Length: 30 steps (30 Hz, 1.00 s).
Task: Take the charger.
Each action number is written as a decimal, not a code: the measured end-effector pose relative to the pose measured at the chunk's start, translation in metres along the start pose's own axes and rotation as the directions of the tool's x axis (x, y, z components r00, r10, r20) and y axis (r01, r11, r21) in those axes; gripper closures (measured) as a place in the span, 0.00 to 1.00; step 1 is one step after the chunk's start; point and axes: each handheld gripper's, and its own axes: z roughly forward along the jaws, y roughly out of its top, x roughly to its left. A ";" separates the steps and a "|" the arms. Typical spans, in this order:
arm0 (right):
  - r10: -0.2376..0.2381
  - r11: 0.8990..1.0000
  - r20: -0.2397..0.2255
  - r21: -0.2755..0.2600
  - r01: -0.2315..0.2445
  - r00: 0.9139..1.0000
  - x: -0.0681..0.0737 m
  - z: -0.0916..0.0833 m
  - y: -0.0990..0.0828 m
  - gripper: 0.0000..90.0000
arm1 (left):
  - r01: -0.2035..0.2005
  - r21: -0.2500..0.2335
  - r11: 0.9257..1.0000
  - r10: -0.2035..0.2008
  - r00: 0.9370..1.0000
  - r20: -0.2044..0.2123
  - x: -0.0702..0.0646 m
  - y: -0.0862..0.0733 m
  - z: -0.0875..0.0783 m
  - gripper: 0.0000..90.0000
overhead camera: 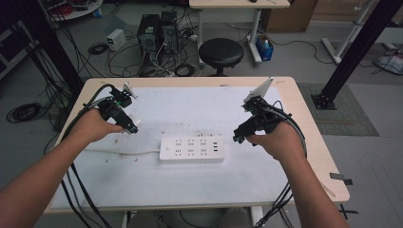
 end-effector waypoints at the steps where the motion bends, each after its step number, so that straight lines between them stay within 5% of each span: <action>1: 0.001 1.000 0.000 0.000 -0.001 1.000 0.000 0.000 0.000 0.12 | -0.005 0.001 1.000 0.005 1.000 -0.003 -0.001 -0.001 -0.003 0.47; 16: -0.023 1.000 -0.001 0.017 0.023 1.000 0.005 -0.004 0.000 0.12 | -0.084 0.009 0.996 0.084 0.996 0.034 -0.041 -0.014 -0.047 0.47; 30: -0.025 1.000 -0.005 0.019 0.025 1.000 0.006 -0.005 -0.001 0.12 | -0.099 0.009 0.995 0.099 0.995 0.026 -0.043 -0.025 -0.055 0.47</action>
